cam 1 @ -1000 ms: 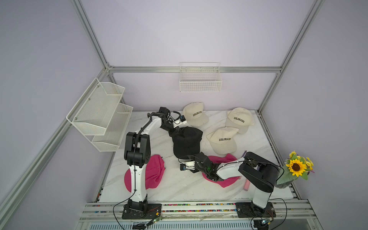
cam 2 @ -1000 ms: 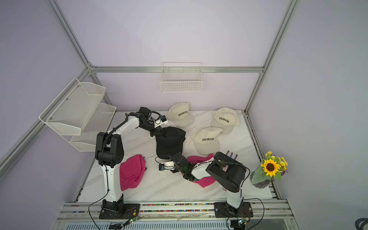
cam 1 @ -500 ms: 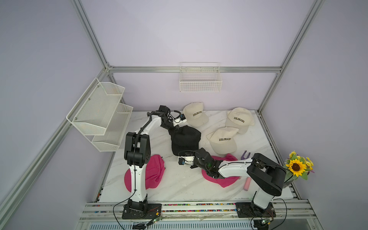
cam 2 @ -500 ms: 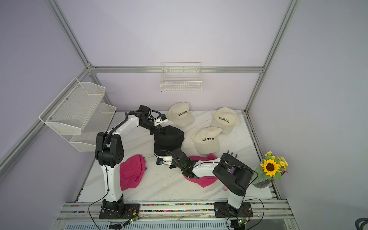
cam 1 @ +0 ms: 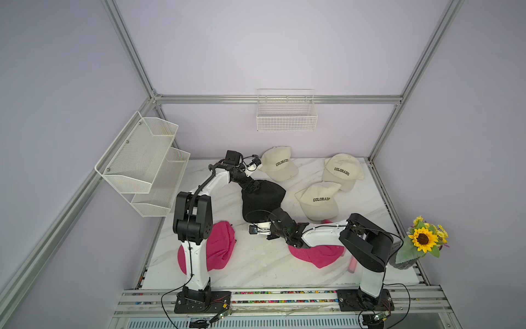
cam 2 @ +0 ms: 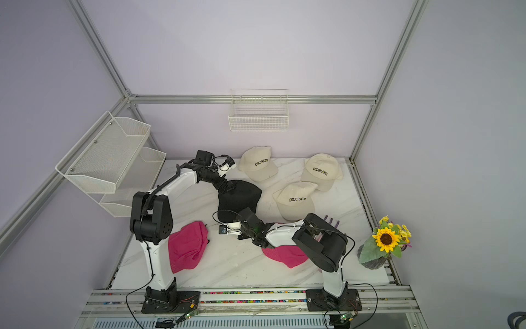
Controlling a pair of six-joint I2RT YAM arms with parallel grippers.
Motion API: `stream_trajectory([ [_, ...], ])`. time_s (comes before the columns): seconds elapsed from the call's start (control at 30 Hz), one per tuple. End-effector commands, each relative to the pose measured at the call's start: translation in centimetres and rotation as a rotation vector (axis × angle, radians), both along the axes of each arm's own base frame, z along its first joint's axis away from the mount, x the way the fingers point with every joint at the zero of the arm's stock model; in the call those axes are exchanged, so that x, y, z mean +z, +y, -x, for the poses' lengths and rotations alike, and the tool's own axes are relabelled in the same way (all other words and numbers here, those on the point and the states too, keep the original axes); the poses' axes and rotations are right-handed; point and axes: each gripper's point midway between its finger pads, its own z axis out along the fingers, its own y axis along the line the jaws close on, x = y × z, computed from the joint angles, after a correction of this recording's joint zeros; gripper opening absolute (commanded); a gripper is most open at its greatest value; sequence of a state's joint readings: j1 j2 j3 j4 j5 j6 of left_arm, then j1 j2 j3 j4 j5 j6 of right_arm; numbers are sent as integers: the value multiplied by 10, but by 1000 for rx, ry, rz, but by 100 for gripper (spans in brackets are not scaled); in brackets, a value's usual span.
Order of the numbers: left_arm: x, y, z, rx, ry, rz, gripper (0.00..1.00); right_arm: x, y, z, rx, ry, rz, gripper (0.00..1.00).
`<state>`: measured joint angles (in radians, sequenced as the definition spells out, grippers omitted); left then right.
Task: Stack the baseball caps by color
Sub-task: Place the baseball cap on the baseball cap, then move the baseball cap to the center of the board.
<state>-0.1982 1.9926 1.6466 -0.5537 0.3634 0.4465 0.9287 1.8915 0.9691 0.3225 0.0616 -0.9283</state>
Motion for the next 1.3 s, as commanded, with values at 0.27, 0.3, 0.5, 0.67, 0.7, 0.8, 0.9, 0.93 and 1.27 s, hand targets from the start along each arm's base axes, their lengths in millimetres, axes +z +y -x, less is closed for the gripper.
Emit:
stream_trajectory([
  [0.27, 68, 25, -33, 483, -101, 294, 100, 9, -23, 6, 49, -122, 138, 0],
  [0.3, 58, 24, -33, 484, -62, 296, 100, 20, -24, 2, 35, -163, 131, 0],
  [0.5, 52, 19, -32, 474, -15, 348, 100, 66, -23, -10, 22, -307, 104, 0],
  [0.67, 38, 16, -34, 468, 27, 371, 100, 23, -9, 2, 97, -234, 107, 0],
  [0.7, 31, 15, -35, 464, 47, 375, 100, 9, -7, 5, 110, -208, 113, 0],
  [0.8, 11, 7, -34, 447, 116, 397, 100, -33, -11, 15, 144, -126, 167, 0],
  [0.9, 2, 0, -36, 433, 148, 427, 100, -54, -13, 23, 160, -52, 196, 0],
  [0.93, 4, -1, -37, 426, 145, 436, 100, -55, -11, 24, 160, -33, 192, 0],
  [1.27, 108, 62, -37, 701, -201, 458, 100, -51, 10, 17, 162, 44, 133, 0],
])
